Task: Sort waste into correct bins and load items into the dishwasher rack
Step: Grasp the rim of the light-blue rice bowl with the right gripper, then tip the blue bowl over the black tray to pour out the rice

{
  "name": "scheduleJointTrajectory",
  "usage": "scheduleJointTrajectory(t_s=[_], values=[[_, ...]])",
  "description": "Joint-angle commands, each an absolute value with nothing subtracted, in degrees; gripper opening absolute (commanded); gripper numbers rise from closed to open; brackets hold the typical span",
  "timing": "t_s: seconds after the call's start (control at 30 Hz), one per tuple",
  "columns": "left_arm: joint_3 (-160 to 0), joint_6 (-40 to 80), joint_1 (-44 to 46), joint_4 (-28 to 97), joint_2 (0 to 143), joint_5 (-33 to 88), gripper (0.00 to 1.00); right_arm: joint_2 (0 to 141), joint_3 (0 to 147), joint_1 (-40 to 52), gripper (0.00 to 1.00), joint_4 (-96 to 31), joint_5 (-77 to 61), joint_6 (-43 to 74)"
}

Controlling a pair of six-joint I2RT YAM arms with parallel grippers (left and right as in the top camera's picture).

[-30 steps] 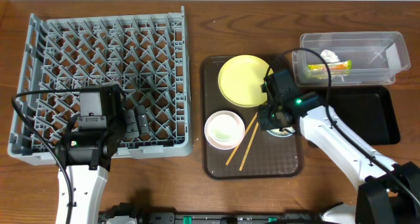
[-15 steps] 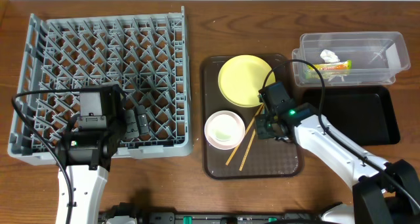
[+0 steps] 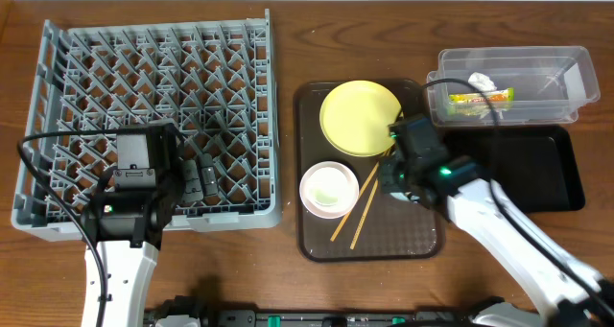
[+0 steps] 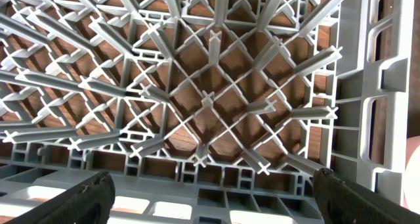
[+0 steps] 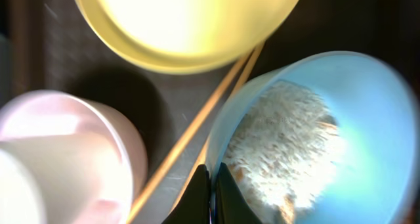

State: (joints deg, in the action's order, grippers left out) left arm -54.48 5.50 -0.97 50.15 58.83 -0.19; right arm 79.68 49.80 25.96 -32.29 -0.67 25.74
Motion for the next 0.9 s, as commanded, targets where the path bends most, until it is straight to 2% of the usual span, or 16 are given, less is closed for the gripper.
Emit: scheduleJointTrajectory(t_s=[0.0, 0.23, 0.47, 0.87], values=[[-55.68, 4.97, -1.21, 50.3, 59.18, -0.45, 0.98, 73.73, 51.33, 23.31, 0.01, -32.88, -0.54, 27.42], [-55.68, 4.97, -1.21, 50.11, 59.18, -0.45, 0.98, 66.46, 51.33, 15.16, 0.01, -37.17, -0.75, 26.85], [-55.68, 4.97, -1.21, 50.09, 59.22, -0.45, 0.98, 67.0, 51.24, 3.4, 0.01, -37.15, -9.06, 21.43], [-55.68, 4.97, -1.21, 50.06, 59.44, -0.45, 0.98, 74.35, 51.24, -17.17, 0.01, -36.18, -39.07, 7.68]])
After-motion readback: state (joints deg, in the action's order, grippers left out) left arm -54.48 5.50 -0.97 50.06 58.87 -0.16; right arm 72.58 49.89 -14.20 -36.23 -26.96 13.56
